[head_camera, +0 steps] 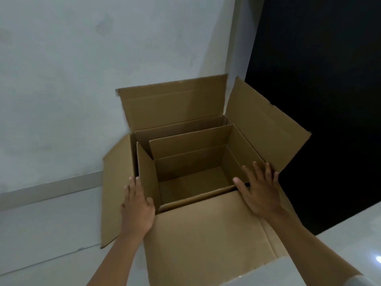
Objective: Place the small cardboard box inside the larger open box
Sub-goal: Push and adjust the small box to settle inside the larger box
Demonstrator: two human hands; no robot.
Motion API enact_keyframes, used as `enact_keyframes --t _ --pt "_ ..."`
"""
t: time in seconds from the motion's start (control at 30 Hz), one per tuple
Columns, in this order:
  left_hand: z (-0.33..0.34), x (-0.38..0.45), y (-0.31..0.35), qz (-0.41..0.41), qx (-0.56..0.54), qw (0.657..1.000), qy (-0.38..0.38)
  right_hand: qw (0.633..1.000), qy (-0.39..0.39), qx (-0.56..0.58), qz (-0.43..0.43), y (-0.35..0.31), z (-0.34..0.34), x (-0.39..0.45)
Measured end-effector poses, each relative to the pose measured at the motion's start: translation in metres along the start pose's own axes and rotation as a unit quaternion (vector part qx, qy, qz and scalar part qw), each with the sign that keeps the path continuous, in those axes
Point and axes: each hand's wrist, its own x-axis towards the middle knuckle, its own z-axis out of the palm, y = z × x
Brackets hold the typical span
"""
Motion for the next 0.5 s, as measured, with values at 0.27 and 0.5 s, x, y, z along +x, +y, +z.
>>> enact_keyframes --t 0.27,0.5 --pt "0.003 -0.004 0.024 -0.011 0.07 0.996 0.057 0.993 -0.023 -0.013 -0.112 -0.003 -0.008 0.002" --pt "-0.004 -0.013 0.027 -0.026 0.04 0.999 0.025 0.982 0.011 -0.038 -0.184 0.0 -0.009 0.007"
